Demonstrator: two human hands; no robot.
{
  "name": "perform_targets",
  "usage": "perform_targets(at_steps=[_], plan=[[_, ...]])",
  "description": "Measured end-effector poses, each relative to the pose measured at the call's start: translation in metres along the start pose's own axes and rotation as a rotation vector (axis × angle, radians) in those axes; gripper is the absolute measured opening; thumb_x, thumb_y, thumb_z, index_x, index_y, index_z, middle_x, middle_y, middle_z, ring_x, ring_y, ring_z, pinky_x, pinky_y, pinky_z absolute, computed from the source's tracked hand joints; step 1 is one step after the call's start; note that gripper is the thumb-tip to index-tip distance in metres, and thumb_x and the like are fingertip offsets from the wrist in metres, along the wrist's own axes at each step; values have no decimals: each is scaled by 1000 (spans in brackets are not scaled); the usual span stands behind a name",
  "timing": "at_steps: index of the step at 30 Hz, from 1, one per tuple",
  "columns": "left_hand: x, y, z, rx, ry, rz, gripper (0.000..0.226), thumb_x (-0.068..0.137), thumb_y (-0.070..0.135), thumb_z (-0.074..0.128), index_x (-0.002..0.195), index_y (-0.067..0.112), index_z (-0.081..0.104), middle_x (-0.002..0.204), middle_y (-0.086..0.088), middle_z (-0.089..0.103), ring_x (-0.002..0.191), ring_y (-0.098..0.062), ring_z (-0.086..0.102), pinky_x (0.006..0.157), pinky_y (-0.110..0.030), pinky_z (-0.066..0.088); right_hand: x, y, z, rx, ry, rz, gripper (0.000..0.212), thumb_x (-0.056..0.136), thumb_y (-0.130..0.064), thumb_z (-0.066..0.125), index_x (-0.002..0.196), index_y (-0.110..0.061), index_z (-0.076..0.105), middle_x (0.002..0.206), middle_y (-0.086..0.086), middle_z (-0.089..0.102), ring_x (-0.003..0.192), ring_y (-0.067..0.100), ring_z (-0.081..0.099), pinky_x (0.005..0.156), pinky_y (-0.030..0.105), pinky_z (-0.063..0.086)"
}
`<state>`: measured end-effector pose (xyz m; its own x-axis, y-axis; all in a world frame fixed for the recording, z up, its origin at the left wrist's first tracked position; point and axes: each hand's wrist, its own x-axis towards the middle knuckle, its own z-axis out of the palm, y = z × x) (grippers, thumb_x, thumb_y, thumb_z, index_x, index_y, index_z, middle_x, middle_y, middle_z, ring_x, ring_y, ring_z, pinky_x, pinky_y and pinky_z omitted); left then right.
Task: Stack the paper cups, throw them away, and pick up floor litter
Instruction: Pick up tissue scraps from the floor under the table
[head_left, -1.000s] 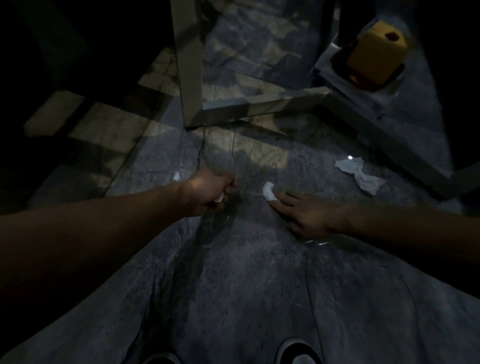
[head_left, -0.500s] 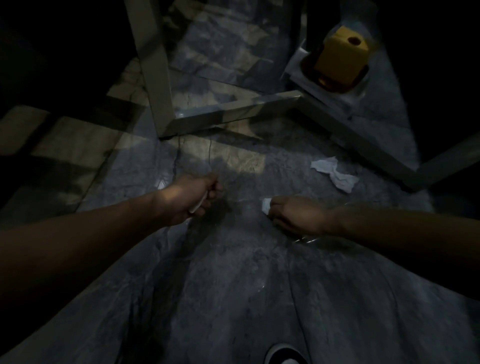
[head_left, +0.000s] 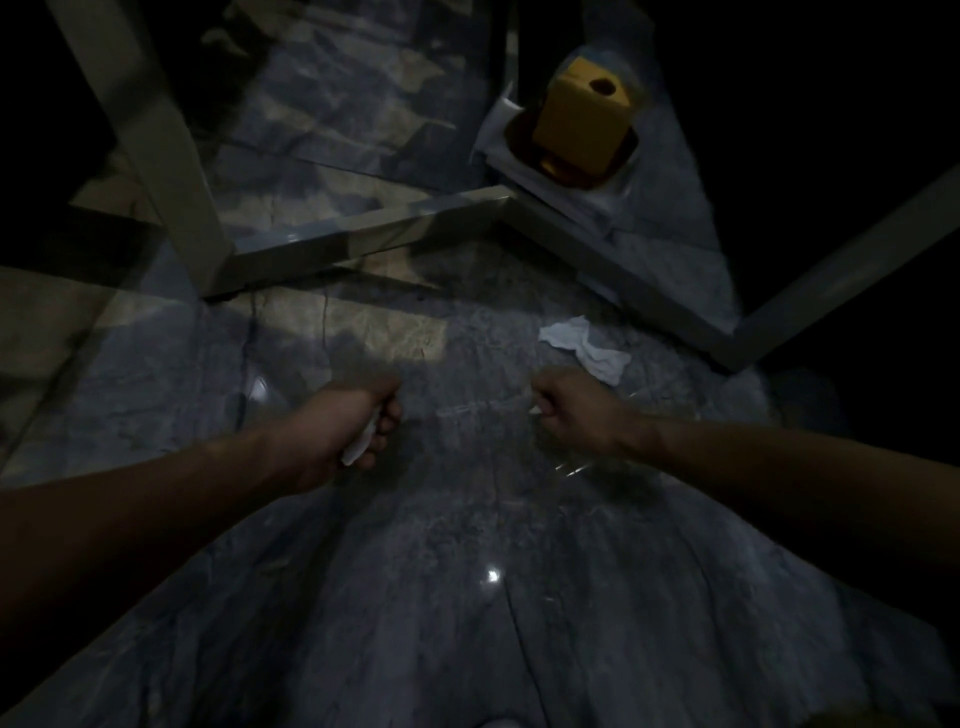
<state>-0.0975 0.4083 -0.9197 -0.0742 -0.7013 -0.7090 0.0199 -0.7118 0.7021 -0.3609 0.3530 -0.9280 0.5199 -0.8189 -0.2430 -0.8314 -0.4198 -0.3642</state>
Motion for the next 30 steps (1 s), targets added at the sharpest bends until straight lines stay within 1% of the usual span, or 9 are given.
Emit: perform_targets(at_steps=[3,6,12,14,16,19,23,27,30], plan=[[3,-1,4,15,-4,0,44,101,39,41,64,17,47,53,3,39,31,-7,35,31,-13,24,-2,12,1,7,4,7,42,74,-7,55,59,-32,25,78,3,43,75,22,44,67,36,37],[6,-2,4,13,-7,0,44,101,40,42,64,17,48,50,4,39,33,-8,35,32,-14,24,-4,22,6,44,42,87,20,77,-16,45,63,-27,36,79,3,46,75,18,44,68,31,35],[15,-6,3,5,-15,4,43,100,39,43,66,14,50,47,4,40,33,-10,34,33,-15,25,-1,41,-1,-13,96,222,10,90,-22,41,97,-22,49,110,7,51,97,18,49,87,32,38],[21,-6,4,18,-4,12,42,99,39,44,66,14,50,50,1,40,32,-10,35,34,-16,25,2,48,-4,-49,71,264,22,88,-10,51,110,-14,53,118,8,51,104,23,53,87,32,39],[26,-4,6,40,16,12,42,99,40,44,65,15,51,50,1,41,31,-11,35,38,-17,26,7,53,-6,-59,95,272,29,92,-15,50,121,-13,57,130,9,52,117,25,52,95,29,38],[34,-2,9,19,3,7,43,98,41,44,63,17,51,47,3,42,31,-11,35,43,-19,26,15,62,-7,-97,82,316,28,92,-19,51,116,-17,65,154,11,30,140,30,31,111,32,30],[38,-3,15,-9,-20,1,45,98,41,44,61,17,51,46,3,42,34,-11,34,41,-17,26,17,69,-7,-25,-32,400,29,92,-14,54,118,-17,66,136,12,52,123,27,49,95,23,35],[36,-6,21,-16,-20,5,45,99,40,45,62,15,51,43,4,42,32,-11,34,34,-15,26,17,71,-9,-11,-52,373,28,84,-6,63,112,-5,69,134,0,53,120,15,51,100,23,33],[38,-8,25,-11,-17,25,44,100,38,43,65,13,50,43,4,41,31,-10,34,31,-14,25,12,68,-3,59,-21,383,21,83,-7,61,103,-8,67,126,10,58,116,25,57,102,34,44]])
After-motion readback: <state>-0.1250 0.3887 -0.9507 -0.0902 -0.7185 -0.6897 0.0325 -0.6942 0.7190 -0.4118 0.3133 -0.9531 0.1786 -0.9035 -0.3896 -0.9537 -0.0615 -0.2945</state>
